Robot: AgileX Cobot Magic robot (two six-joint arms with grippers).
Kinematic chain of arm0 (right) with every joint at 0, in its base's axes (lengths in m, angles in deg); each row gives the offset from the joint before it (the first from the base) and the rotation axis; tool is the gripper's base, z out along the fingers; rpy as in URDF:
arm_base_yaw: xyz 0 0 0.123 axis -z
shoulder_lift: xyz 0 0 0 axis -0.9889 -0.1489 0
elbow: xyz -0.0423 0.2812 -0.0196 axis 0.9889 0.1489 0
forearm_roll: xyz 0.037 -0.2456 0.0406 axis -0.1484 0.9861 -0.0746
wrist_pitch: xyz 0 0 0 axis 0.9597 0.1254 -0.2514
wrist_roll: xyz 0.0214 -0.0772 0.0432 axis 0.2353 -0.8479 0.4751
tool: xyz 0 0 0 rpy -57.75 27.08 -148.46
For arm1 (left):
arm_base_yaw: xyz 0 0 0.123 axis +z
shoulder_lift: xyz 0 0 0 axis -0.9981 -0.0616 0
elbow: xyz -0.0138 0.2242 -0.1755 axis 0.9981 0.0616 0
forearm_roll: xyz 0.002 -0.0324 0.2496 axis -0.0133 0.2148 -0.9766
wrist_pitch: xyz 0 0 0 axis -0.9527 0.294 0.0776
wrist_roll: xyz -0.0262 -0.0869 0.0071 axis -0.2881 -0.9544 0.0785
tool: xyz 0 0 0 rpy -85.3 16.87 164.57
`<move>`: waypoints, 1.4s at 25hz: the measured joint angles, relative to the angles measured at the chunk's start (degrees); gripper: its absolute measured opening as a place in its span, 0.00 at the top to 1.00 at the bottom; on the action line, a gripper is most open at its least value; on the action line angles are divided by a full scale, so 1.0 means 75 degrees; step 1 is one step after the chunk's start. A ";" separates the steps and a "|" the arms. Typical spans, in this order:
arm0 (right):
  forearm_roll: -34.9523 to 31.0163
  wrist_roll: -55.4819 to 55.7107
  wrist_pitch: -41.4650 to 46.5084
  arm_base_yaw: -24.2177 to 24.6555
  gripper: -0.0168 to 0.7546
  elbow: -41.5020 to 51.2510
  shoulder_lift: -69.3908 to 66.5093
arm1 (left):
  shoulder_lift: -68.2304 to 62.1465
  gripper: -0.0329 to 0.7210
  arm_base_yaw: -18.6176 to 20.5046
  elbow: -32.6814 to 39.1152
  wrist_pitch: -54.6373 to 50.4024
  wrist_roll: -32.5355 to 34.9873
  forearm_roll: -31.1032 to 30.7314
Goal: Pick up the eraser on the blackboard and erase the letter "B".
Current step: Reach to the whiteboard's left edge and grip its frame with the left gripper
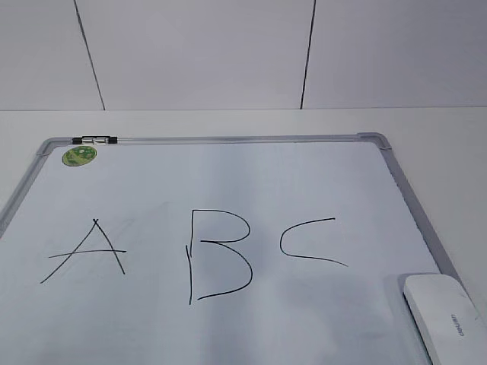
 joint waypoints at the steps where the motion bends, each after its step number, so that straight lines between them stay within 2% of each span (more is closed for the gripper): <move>1: 0.0000 0.0000 0.0000 0.0000 0.22 0.0000 0.0000 | 0.0000 0.64 0.0000 0.0000 0.0000 0.0000 0.0000; 18: 0.0000 0.0050 0.0014 0.0000 0.22 -0.0016 -0.0038 | 0.0000 0.64 0.0000 0.0000 0.0000 0.0000 0.0000; 23: -0.0177 0.0394 0.0204 0.0000 0.22 -0.0109 -0.0987 | 0.0000 0.64 0.0000 0.0000 0.0000 0.0000 0.0000; 35: -0.1626 0.0572 0.0762 0.0000 0.22 -0.1052 -0.3928 | 0.0000 0.64 0.0000 0.0000 0.0000 0.0000 0.0000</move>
